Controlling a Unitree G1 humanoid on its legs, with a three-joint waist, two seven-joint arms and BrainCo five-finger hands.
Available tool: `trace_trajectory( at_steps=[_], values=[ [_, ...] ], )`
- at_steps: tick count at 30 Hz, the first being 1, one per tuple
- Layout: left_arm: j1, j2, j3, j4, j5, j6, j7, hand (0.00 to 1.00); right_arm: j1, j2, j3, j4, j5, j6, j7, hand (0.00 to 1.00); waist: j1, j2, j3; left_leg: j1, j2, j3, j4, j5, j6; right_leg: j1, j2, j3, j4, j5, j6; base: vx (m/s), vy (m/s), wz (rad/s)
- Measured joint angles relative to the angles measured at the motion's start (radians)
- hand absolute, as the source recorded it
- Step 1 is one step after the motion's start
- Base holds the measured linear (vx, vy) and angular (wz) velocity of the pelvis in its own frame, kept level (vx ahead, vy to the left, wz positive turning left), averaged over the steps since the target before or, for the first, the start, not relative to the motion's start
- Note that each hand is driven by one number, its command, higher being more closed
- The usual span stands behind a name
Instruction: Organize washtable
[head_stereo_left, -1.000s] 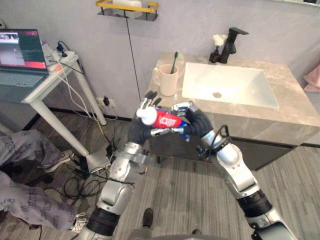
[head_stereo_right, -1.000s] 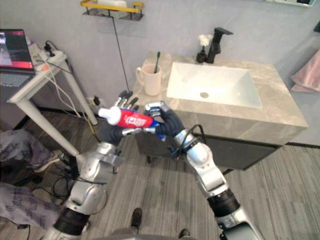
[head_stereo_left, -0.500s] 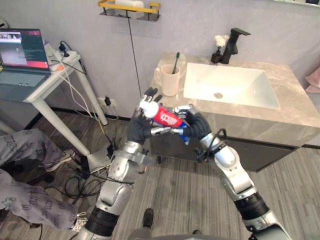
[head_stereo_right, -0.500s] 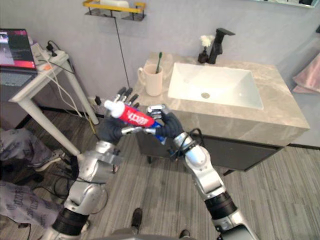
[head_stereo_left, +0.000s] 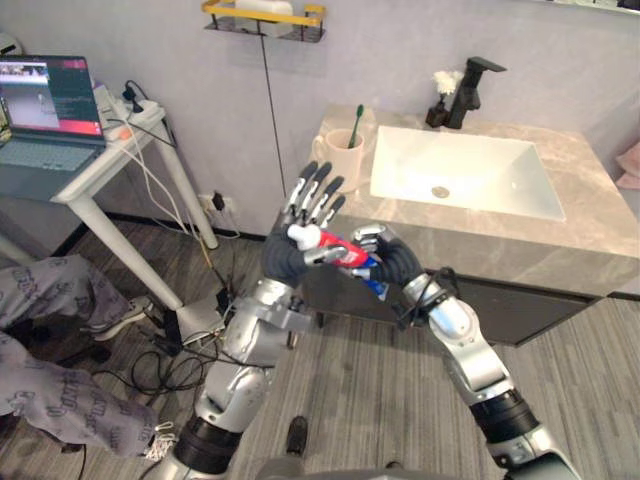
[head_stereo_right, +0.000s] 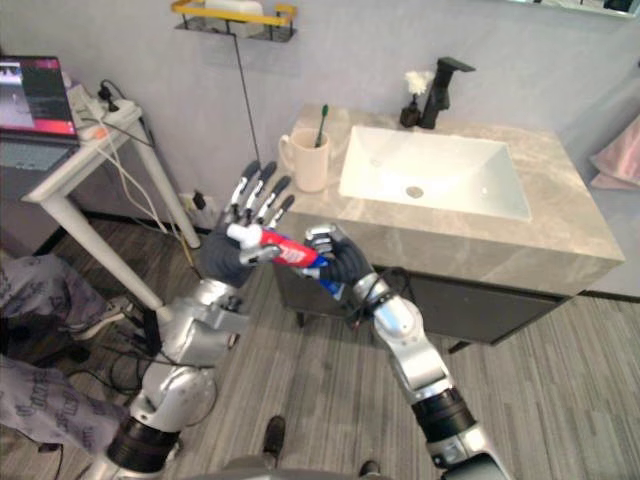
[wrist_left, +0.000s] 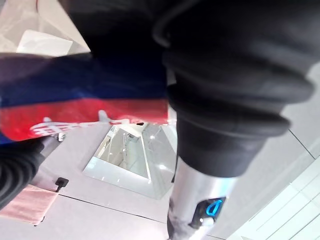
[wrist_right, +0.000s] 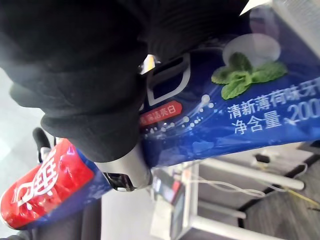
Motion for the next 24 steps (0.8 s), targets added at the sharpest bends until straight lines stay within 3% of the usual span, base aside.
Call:
trace_trajectory(
  at_steps=[11,23,24],
  values=[
    [0.023,0.005,-0.045,0.039,0.004,0.012,0.000,0.00,0.000,0.004,0.007,-0.013,0.001,0.017,-0.016,1.00,0.000,0.000,0.000,0.000,0.002,0.013,0.000,-0.001,-0.001,-0.005,0.001,0.009,-0.001,0.000,0.000,0.00,-0.003,-0.02],
    [0.025,0.007,-0.056,0.039,0.016,-0.023,0.000,0.00,-0.002,-0.006,0.017,-0.045,0.003,0.029,-0.019,1.00,0.002,0.000,0.000,0.000,0.004,0.024,0.000,-0.002,-0.002,-0.006,0.002,0.019,-0.011,0.009,0.007,0.00,-0.004,-0.01],
    [0.026,0.007,-0.056,0.039,0.019,-0.024,0.000,1.00,-0.002,-0.006,0.018,-0.045,0.004,0.031,-0.019,1.00,0.002,0.000,0.000,0.000,0.004,0.024,0.000,-0.002,-0.002,-0.006,0.002,0.019,-0.011,0.009,0.007,0.00,0.000,0.00]
  ],
)
